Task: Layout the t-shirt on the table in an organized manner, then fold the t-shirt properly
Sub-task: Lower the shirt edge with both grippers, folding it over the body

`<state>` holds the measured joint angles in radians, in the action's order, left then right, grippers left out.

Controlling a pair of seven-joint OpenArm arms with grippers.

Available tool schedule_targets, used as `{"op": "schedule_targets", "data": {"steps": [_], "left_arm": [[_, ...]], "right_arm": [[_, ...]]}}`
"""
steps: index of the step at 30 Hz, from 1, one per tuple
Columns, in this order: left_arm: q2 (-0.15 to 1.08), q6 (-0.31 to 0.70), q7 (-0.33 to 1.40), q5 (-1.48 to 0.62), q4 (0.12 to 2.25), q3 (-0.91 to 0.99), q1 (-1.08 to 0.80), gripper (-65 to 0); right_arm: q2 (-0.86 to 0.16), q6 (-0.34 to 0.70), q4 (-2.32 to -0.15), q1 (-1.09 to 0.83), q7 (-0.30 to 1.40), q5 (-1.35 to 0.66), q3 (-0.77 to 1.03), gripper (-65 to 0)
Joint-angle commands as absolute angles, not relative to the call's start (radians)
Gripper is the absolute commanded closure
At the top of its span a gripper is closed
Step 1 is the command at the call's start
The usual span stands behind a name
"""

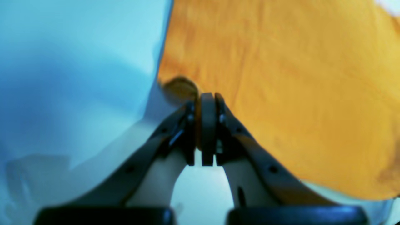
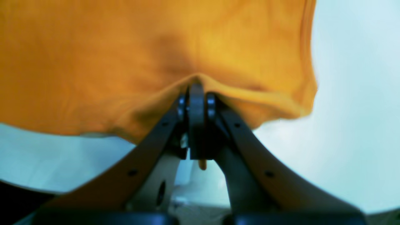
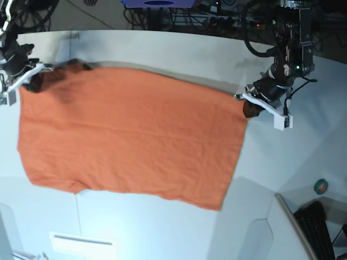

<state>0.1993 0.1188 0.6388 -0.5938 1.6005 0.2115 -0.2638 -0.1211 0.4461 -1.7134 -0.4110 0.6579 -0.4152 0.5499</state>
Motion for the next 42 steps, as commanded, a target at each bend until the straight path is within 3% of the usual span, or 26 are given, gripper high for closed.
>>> {"op": "schedule_targets", "data": {"steps": [1,6,16,27,42], "left_arm": [[0.205,0.125,0.624,-0.604,1.601,0.214,-0.246,0.0],[0.199,0.125,0.625,-0.604,1.527,0.208,-0.179,0.0],[0.199,0.125,0.625,-0.604,1.409,0.205,-0.048,0.0],[0.197,0.125,0.624,-0.604,1.339,0.205,0.008,0.0],[0.171,0.125,0.618,-0.596,1.277,0.213,0.045,0.0]], "right_arm": [[-0.137,0.447,-1.719,-0.386,0.648,-0.426,0.555,0.0],[-0.162,0.447,-1.670,-0.278,0.733,-0.377,0.555,0.0],[-0.162,0.452,-1.483,-0.094,0.728,-0.234,0.555,0.0],[-0.166,0.452,-1.334,0.047,0.727,-0.229,0.553,0.0],[-0.217,0.450,-1.259,0.090,0.677,-0.231,0.478,0.0]]}}
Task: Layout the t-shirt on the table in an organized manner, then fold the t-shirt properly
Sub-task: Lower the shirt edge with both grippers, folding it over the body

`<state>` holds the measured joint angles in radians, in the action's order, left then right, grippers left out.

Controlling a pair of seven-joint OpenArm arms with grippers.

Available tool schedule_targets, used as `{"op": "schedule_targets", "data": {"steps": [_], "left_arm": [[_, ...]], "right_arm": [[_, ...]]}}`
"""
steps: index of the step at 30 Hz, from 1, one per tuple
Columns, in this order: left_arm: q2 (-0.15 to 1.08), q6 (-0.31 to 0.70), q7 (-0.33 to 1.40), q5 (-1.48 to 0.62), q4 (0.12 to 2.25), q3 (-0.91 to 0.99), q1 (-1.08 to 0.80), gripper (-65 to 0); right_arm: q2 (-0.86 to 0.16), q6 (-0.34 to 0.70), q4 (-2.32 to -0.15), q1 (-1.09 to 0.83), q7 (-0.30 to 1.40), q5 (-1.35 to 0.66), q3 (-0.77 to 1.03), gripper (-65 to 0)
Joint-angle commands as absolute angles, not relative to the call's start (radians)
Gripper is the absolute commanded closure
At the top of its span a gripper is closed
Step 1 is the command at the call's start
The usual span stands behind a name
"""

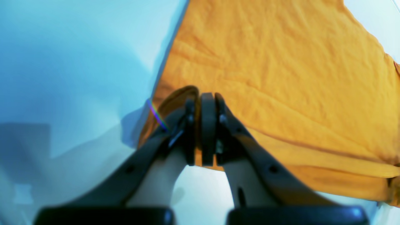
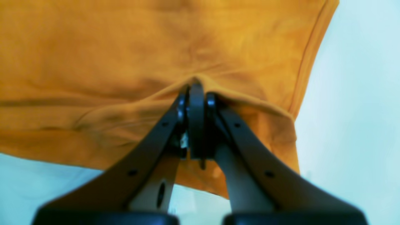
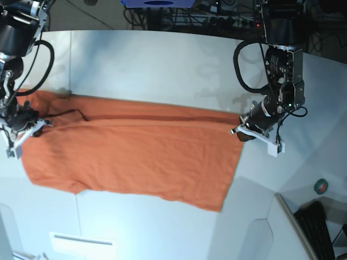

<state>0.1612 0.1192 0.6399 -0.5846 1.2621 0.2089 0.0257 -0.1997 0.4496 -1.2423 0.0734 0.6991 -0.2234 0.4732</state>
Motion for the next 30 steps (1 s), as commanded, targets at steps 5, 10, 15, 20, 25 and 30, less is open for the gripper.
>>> {"op": "schedule_targets", "data": {"steps": [5,10,15,20,25,30], "left_arm": [[0.171,0.125,0.618,-0.596,1.276,0.213,0.054,0.0],[0.171,0.125,0.618,-0.596,1.276,0.213,0.056,0.0],[0.171,0.125,0.616,-0.596,1.276,0.208,0.068,0.0],[0.171,0.125,0.616,-0.596,1.208,0.206,0.102,0.0],[0.171,0.125,0.616,-0.598,1.193,0.205,0.111,0.0],[0.171,0.125,0.616,-0.599,1.188,0.211,0.120,0.0]], "right_arm": [[-0.217,0.449,-1.259,0.088,0.673,-0.231,0.478,0.0],[-0.216,0.449,-1.259,0.088,0.673,-0.231,0.478,0.0],[-0.216,0.449,-1.259,0.088,0.673,-0.231,0.478,0.0],[-0.216,0.447,-1.259,0.088,0.673,-0.231,0.478,0.0],[-0.216,0.447,-1.259,0.088,0.673,-0.231,0.478,0.0],[-0.216,0.447,-1.259,0.088,0.673,-0.231,0.478,0.0]]}}
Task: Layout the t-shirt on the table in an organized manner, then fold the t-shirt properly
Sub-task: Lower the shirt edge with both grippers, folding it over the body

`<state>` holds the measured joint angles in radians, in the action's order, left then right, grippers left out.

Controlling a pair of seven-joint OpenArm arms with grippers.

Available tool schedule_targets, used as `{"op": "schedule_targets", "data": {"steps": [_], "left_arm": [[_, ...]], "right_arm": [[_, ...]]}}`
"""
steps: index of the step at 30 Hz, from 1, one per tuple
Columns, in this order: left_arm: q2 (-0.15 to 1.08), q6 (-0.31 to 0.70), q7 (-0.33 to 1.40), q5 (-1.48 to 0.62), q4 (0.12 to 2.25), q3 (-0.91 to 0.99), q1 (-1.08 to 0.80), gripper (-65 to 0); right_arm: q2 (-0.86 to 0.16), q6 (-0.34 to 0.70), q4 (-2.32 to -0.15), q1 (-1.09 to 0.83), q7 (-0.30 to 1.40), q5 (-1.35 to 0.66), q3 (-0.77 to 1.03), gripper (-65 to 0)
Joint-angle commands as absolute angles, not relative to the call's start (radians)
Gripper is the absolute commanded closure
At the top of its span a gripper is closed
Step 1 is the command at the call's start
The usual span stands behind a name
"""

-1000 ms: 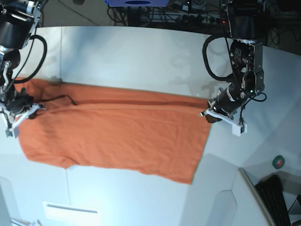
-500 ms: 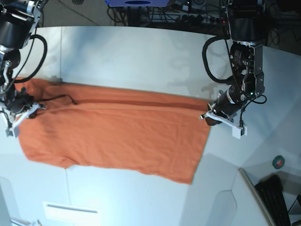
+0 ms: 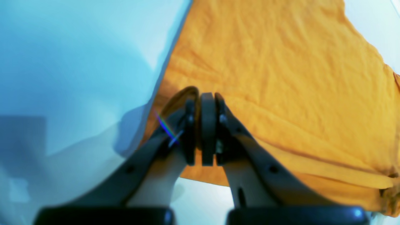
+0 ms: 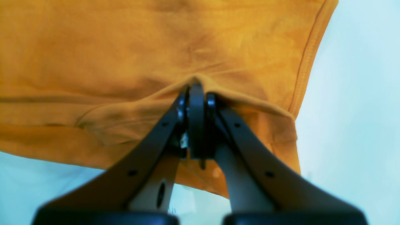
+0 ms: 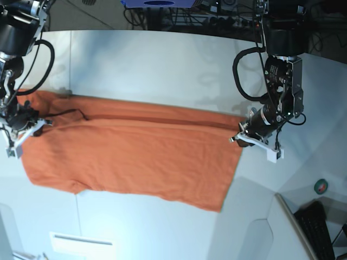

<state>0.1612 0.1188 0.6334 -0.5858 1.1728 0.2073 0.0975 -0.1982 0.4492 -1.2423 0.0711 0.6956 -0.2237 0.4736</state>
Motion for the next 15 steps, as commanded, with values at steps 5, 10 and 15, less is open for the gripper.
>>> {"op": "schedule_targets", "data": {"steps": [5,10,15], "left_arm": [[0.171,0.125,0.616,-0.601,1.185,0.213,0.127,0.0],[0.171,0.125,0.616,-0.602,1.185,0.213,0.147,-10.7],[0.171,0.125,0.587,-0.605,1.194,0.216,0.162,-49.7]], "right_arm": [[-0.214,0.447,-1.259,0.088,0.674,-0.231,0.478,0.0],[-0.211,0.447,-1.260,0.090,0.670,-0.236,0.493,-19.8],[-0.166,0.461,-1.294,0.090,0.636,-0.272,0.687,-35.4]]}}
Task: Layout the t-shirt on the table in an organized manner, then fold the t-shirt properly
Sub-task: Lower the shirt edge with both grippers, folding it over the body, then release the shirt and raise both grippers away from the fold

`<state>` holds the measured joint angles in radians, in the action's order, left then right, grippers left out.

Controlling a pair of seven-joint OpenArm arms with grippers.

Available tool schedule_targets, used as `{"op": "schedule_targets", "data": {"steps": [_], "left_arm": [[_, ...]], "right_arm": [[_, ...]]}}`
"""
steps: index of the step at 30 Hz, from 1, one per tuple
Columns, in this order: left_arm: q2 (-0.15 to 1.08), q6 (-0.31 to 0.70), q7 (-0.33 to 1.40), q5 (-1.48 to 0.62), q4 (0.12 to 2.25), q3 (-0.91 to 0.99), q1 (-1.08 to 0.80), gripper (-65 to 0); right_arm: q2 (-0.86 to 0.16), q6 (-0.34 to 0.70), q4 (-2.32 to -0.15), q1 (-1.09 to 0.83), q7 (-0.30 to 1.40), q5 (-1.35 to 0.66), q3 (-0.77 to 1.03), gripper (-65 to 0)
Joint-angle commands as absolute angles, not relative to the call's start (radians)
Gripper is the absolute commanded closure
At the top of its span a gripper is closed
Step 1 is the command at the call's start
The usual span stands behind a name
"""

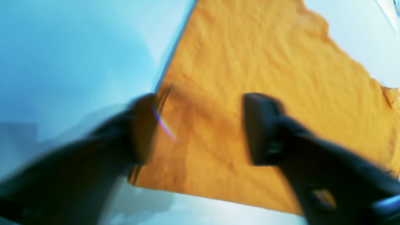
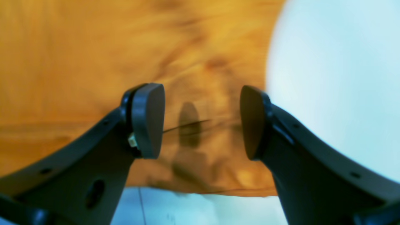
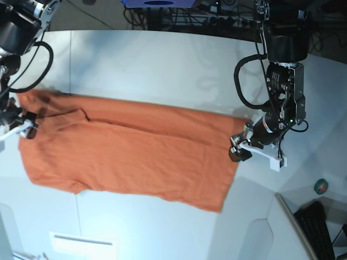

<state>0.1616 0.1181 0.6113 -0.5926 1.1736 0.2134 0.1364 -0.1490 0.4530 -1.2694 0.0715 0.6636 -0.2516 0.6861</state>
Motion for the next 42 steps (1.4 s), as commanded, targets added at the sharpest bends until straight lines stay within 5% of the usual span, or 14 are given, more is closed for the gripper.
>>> {"op": "schedule_targets", "data": {"steps": [1,6,13,33,42], "left_arm": [[0.171,0.125,0.567,-0.616,1.196,0.216,0.162,-53.3],[0.177,0.125,0.529,-0.825,1.279,0.300,0.064,-55.6],[0.171,0.125,0.529,-0.952,1.293,0.410,-0.084,-55.6],[0.174,0.128,0.529,-0.952,1.066,0.285,0.002,-55.3],[0.174,0.128,0.529,-0.952,1.059,0.248,0.021,-21.7]], "right_arm": [[-0.166,0.476,-1.310,0.082,0.627,-0.292,0.708,-34.7],[-0.130,0.507,-1.486,-0.054,0.628,-0.369,0.753,-29.1],[0.111,0.472,-1.612,-0.150,0.628,-0.410,0.977,-24.2],[0.085,0.441,-1.330,-0.030,0.628,-0.504,1.178,-24.9],[0.044,0.440,-1.179,-0.016,0.624,-0.504,1.179,-24.3]]}}
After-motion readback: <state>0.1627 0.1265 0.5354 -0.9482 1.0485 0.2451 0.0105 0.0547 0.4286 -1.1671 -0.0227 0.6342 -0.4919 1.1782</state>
